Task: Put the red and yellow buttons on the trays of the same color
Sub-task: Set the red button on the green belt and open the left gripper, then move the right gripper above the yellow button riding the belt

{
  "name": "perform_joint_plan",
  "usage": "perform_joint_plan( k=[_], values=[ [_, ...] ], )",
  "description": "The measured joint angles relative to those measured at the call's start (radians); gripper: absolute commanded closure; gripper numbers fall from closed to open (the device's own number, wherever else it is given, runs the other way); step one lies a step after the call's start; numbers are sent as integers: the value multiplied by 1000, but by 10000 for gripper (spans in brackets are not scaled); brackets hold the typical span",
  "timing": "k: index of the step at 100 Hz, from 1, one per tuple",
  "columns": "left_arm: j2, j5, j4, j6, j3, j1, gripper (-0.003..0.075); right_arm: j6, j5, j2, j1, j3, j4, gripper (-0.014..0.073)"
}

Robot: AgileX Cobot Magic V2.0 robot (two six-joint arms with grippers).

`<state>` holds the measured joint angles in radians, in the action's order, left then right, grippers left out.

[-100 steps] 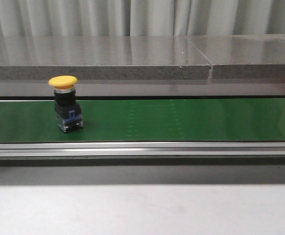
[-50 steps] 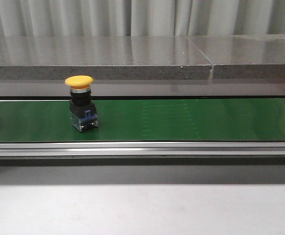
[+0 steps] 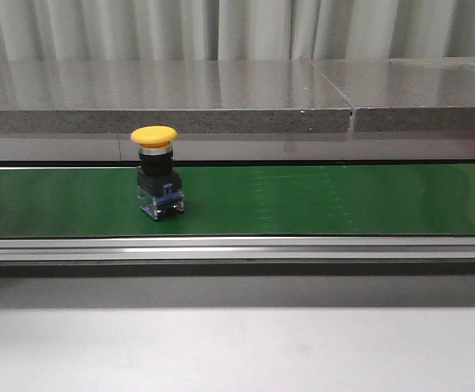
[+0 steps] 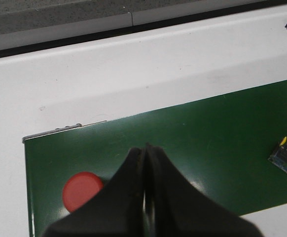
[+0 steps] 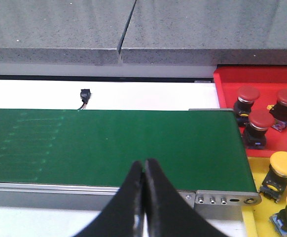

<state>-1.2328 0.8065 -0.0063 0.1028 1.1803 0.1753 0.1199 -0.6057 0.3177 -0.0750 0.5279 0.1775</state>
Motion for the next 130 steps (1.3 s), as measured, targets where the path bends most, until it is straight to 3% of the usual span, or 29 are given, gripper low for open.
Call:
perform_joint_plan(
  k=[32,99,130],
  values=[
    [201,-37,27,-29,-128,106,741,2,0,0,0,0,0,660],
    [943,-48,-37,-31,-533,107,741,0,0,0,0,0,0,660],
    [1081,-17,-42,-31,-599,107,741,0,4,0,0,0,12,660]
  ],
)
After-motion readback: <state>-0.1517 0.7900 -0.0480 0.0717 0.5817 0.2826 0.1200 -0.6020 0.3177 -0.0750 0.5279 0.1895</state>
